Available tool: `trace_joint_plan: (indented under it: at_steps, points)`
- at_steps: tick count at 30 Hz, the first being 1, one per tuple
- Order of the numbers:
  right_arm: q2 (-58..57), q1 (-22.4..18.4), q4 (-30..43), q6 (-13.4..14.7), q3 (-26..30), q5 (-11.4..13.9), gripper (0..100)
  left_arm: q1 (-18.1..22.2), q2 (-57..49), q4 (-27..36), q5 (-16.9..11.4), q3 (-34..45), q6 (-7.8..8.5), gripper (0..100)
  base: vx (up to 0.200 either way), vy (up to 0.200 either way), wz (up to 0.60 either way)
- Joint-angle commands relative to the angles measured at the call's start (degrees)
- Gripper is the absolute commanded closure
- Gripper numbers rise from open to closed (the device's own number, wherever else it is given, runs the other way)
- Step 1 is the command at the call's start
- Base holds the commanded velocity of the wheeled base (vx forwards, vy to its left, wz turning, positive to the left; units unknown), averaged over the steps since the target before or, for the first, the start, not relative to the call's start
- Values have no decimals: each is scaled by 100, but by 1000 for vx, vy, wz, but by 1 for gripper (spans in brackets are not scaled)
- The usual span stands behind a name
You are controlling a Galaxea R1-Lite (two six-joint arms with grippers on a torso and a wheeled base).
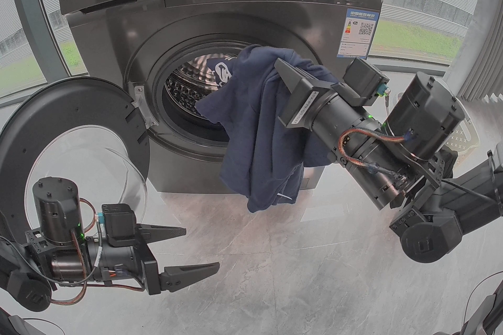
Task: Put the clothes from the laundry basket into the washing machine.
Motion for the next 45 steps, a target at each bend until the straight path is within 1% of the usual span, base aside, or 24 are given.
trace_joint_plan:
  at_steps: [1,4,6,8,11,13,15,16,17,18,20,21,22,25,32,34,36,41,45]
  points:
    - [106,5,-4,1,-27,-50,100,-216,512,-174,8,-105,-11,0,0,0,0]
    - [133,5,-4,1,-62,-68,100,-348,758,-332,8,-211,-28,0,0,0,0]
    - [141,5,-4,1,-80,-68,100,-365,864,-402,8,-254,-28,0,0,0,0]
    - [150,13,-4,1,-89,-68,100,-383,1171,-675,25,-378,-28,0,0,0,0]
    - [159,13,-13,1,-80,-68,100,-392,1418,-903,43,-492,-46,0,0,0,0]
    - [168,22,-13,1,-80,-76,100,-462,1664,-1158,113,-615,-222,0,0,0,0]
    - [168,22,-13,-8,-80,-76,100,-479,1787,-1264,157,-676,-274,0,0,0,0]
    - [168,22,-13,-8,-80,-76,100,-479,1787,-1264,157,-676,-274,0,0,0,0]
    - [177,22,-31,-8,-80,-76,100,-497,2006,-1466,289,-808,-301,0,0,0,0]
    - [168,22,-31,1,-80,-76,100,-497,2015,-1466,289,-817,-301,0,0,0,0]
    - [177,22,-31,-8,-71,-76,100,-488,2244,-1642,447,-993,-310,0,0,0,0]
    - [177,22,-31,-8,-71,-76,100,-488,2244,-1642,447,-993,-310,0,0,0,0]
    - [177,31,-39,-8,-71,-76,100,-497,2384,-1730,570,-1133,-310,0,0,0,0]
    - [203,40,-57,-8,-71,-76,100,-497,2481,-1738,649,-1248,-318,0,0,0,0]
    - [203,57,-66,-8,-71,-85,100,-488,2666,-1747,676,-1494,-327,0,0,0,0]
    - [212,57,-66,-8,-71,-85,100,-497,2745,-1756,693,-1643,-477,0,0,0,0]
    - [212,57,-66,-8,-71,-85,100,-506,2789,-1756,702,-1731,-547,0,0,0,0]
    - [212,57,-66,-8,-71,-85,100,-594,2938,-1747,711,-1810,-547,0,0,0,0]
    - [212,57,-57,-17,-80,-85,100,-585,3228,-1826,711,-1819,-485,0,0,0,0]
